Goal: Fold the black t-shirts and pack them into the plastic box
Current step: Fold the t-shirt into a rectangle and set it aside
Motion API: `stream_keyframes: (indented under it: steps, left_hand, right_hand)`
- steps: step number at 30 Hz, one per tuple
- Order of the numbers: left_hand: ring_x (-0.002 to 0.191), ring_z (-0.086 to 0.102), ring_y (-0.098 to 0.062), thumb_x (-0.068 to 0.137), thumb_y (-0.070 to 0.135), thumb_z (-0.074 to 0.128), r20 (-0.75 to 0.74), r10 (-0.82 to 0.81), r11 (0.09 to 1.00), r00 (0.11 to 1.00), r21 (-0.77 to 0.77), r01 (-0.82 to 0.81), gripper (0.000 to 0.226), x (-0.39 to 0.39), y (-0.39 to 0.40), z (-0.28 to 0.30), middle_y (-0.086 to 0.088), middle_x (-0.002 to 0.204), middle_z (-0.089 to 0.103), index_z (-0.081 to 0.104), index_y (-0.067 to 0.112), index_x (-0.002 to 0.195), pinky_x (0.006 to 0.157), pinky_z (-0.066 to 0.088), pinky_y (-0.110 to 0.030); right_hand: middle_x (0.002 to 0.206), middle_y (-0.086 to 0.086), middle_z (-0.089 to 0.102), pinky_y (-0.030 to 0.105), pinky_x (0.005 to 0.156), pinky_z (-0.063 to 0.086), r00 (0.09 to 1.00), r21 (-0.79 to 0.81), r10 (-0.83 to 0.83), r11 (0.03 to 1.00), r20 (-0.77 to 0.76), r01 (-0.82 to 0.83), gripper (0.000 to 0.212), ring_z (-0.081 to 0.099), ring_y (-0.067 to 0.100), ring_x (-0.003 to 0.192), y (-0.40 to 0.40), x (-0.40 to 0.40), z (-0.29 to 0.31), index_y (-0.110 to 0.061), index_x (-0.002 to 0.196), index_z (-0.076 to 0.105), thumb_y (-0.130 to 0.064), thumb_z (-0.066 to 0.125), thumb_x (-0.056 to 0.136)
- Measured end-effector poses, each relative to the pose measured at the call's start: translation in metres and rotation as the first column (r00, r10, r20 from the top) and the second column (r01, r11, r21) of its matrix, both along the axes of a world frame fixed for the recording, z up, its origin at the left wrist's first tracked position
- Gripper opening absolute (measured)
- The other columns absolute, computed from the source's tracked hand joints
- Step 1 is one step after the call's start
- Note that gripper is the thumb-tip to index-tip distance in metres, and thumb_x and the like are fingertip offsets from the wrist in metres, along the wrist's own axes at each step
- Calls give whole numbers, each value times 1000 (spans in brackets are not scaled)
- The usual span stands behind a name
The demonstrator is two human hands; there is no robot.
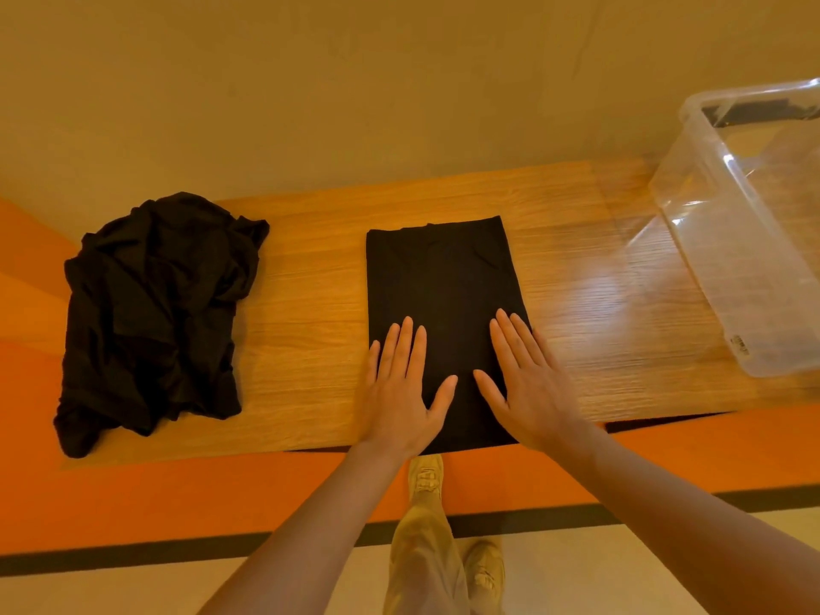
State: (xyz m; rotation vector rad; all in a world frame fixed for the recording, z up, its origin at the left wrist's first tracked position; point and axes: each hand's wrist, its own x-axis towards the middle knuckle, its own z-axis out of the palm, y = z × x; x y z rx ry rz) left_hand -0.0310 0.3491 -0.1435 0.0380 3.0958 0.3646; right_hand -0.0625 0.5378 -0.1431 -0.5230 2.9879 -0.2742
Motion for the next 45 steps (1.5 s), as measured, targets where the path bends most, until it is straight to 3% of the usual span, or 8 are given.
stream_keyframes:
  steps: [6,10,14,19,32,38,42,45]
  left_hand:
    - [148,13,-19,99,49,24,-99,74,986,992,155,-58,62,-56,-7,18,-7,158,24,33,12,148,120,4,-36]
    - [149,4,-18,103,40,28,-40,39,997,998,71,-36,56,-122,-15,16,-6,161,14,22,13,152,120,0,-36]
    - [149,-5,-16,101,49,24,22,-33,999,999,-8,33,64,-159,-27,0,-3,162,3,11,15,154,121,-2,-37]
    - [148,-11,-16,96,59,19,46,26,996,999,-89,-22,74,-170,-33,-5,-3,162,-7,-1,17,154,121,-4,-39]
    - [148,-9,-16,100,55,21,67,-42,996,997,-70,47,69,-225,-44,2,-3,162,-3,4,17,154,121,-6,-38]
    - [149,1,-16,101,47,31,-89,-201,978,976,44,205,63,-176,-51,16,-4,161,12,20,13,153,121,-1,-38]
    - [149,8,-15,99,44,37,-63,-372,922,926,89,376,60,-92,-50,12,-3,160,19,29,14,150,121,8,-40]
    - [148,8,-11,99,44,37,-24,-364,925,931,107,364,58,-36,-49,7,0,159,20,30,17,150,121,5,-35]
  right_hand:
    - [160,7,12,37,121,4,999,-91,2,996,-45,-6,69,2,17,148,-17,-46,22,-9,151,20,-53,13,98]
    - [161,7,5,33,120,-3,1000,-92,-1,996,-31,-2,72,-2,17,148,-42,-110,21,-9,152,13,-52,7,95]
    - [162,5,-3,35,120,-6,996,-5,-86,996,38,86,73,-10,15,147,-44,-153,1,-10,153,2,-55,9,96]
    - [161,2,-9,37,121,-4,994,21,-106,994,28,106,82,-13,13,147,-41,-169,-5,-12,153,-4,-64,2,89]
    - [161,9,-6,36,120,-8,997,127,-59,991,41,53,75,-11,20,148,-39,-221,6,-7,153,-3,-57,12,98]
    - [160,11,13,38,121,4,990,-26,138,990,-42,-139,63,5,21,148,-18,-178,27,-6,151,20,-44,19,101]
    - [158,7,21,37,121,10,945,0,327,945,8,-327,60,12,18,147,-3,-112,27,-11,149,30,-43,24,98]
    - [158,4,19,35,121,8,931,12,362,932,42,-363,58,10,15,147,13,-65,20,-15,150,27,-44,23,99]
